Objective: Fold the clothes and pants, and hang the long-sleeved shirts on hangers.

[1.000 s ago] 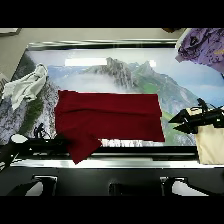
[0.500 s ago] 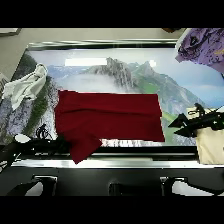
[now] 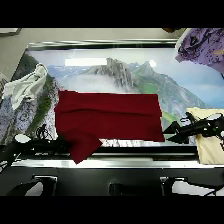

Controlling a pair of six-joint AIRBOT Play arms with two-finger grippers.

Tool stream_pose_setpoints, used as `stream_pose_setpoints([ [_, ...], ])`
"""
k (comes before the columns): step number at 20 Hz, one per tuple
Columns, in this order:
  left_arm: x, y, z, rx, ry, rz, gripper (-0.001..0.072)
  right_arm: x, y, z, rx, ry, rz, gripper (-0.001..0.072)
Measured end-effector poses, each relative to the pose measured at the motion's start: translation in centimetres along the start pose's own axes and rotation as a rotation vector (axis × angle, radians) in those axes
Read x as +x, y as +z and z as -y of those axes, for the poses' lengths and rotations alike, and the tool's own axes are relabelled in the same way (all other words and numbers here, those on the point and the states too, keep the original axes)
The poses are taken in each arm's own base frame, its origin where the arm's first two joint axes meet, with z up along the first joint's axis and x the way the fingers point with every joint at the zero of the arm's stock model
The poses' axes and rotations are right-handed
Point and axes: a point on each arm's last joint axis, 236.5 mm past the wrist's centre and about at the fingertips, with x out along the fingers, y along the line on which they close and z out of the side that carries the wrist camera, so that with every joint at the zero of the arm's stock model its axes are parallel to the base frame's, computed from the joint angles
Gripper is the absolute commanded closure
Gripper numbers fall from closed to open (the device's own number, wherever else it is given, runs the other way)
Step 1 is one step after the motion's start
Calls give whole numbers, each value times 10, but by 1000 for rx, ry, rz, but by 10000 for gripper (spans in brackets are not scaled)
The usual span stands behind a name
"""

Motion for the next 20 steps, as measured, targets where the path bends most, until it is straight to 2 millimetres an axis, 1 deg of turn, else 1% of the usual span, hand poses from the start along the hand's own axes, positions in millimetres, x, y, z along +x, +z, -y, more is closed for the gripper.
stream_pose_setpoints([
  [3, 0, 0, 0, 0, 0, -1, 687, 7, -9, 0, 13, 19, -28, 240],
  [4, 0, 0, 0, 0, 0, -1, 687, 10, -12, 0, 18, 25, -36, 336],
  [5, 0, 0, 0, 0, 0, -1, 687, 12, -14, 2, 19, 24, -41, 370],
  [6, 0, 0, 0, 0, 0, -1, 687, 15, -16, 3, 24, 25, -45, 426],
  [7, 0, 0, 0, 0, 0, -1, 687, 16, -16, 4, 23, 27, -44, 555],
  [9, 0, 0, 0, 1, 1, -1, 688, 19, -14, 5, 18, 26, -30, 685],
  [12, -5, 6, -3, 23, 22, 9, 689, 18, -6, -1, 9, 54, 9, 686],
  [14, -16, 10, -5, 46, 51, 5, 689, 13, -5, -6, -1, 59, 35, 686],
  [17, -46, 13, -14, 76, 139, 24, 690, -4, -12, -6, 22, 1, 73, 686],
  [20, -77, 6, -20, 110, 219, 61, 691, -29, -26, -4, 30, -84, 131, 687],
])
